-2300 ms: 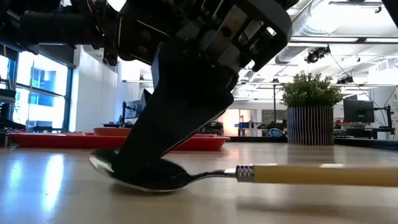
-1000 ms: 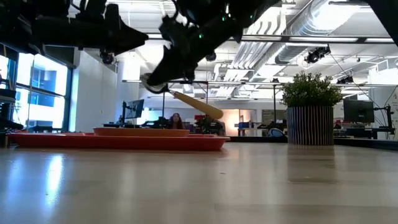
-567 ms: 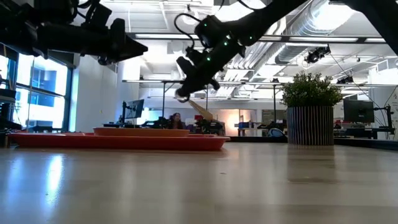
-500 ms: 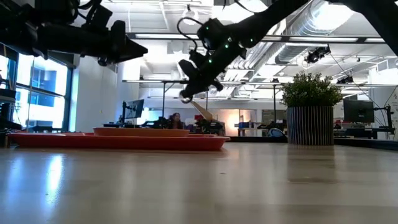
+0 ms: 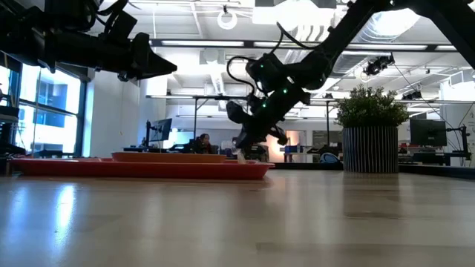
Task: Pick and place plate/cup/fork/spoon on tray
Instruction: Put the yellow spoon on the red tray to the right of the brown plate
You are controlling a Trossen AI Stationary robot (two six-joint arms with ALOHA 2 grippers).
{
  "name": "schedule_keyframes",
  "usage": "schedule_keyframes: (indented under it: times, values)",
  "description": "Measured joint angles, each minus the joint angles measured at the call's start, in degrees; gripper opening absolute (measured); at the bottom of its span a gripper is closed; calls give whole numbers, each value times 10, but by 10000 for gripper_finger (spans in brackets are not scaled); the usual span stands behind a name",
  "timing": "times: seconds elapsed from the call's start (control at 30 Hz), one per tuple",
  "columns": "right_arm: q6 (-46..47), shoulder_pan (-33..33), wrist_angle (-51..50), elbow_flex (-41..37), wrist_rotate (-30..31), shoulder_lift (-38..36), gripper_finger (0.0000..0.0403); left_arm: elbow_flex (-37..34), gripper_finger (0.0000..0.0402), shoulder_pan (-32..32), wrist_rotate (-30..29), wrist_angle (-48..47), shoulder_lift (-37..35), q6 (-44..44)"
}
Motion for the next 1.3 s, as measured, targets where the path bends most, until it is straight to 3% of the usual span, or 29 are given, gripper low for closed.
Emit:
schedule_keyframes:
  times: [0.43, 0.6, 0.83, 1.17, 1.3]
  values:
    - [39, 53, 18, 1, 82, 6, 0, 0, 140, 0, 0, 5, 0, 14]
    - [87, 62, 24, 1, 61, 33, 0, 0, 140, 7, 0, 13, 0, 26]
    - [86, 47, 29, 6, 48, 35, 0, 0, 140, 32, 1, 17, 0, 18]
    - [-26, 47, 48, 6, 42, 6, 32, 0, 140, 41, 16, 17, 0, 9]
    - [-62, 50, 33, 6, 106, -31, 26, 0, 140, 42, 16, 16, 0, 14]
